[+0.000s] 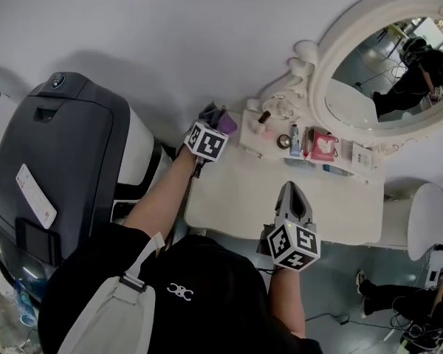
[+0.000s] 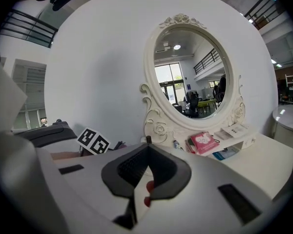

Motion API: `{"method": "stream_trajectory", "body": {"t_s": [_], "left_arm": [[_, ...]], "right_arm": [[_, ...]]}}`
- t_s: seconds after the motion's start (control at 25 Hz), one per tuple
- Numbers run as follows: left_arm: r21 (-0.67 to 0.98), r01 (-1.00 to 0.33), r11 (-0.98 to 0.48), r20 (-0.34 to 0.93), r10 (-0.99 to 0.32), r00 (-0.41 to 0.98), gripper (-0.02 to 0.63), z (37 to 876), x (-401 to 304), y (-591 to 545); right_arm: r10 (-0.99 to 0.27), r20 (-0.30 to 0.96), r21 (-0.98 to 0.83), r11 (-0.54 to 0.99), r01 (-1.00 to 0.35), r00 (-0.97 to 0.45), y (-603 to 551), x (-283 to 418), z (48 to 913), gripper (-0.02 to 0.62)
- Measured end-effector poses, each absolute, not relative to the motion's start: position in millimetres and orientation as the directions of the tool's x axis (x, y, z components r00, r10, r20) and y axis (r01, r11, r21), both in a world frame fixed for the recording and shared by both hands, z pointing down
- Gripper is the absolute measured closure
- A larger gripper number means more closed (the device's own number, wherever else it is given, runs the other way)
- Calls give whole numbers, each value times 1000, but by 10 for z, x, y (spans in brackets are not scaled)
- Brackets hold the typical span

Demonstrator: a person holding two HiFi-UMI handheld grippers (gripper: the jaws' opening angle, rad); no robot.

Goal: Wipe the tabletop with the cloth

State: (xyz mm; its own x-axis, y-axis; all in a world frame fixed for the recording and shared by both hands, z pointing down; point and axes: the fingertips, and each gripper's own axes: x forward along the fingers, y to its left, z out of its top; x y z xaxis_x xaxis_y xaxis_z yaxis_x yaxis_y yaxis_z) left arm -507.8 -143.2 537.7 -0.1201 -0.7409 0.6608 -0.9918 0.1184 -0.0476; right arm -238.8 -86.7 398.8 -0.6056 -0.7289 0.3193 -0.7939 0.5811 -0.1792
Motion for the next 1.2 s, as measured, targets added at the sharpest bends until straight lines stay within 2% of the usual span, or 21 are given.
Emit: {"method": "stream_trajectory", "body": {"t_s": [0.24,0.6,0.88,1.2], "left_arm": [[-162,-987,13,700,-704,-124,557,5686,-5341,-1820],[-277,-961,-11,728,-656,-202,557,6031,-5612,-1938],[-187,-973,-136,730,-682,-45,557,6196,-5470,-2118],[-161,-952,-258,726,-685,63,557,6224,-5326,-2245]], "right_arm": [[-741,379,-152,542,-827,-555,-994,-2281,4089,591],[-733,424,-129,532,-837,-531,-1064,-2288,4174,591],[-738,446,-127,507,-852,-506,-1115,-2240,4233,591],[-736,467,-120,495,-860,-489,-1104,-2242,4286,591]]}}
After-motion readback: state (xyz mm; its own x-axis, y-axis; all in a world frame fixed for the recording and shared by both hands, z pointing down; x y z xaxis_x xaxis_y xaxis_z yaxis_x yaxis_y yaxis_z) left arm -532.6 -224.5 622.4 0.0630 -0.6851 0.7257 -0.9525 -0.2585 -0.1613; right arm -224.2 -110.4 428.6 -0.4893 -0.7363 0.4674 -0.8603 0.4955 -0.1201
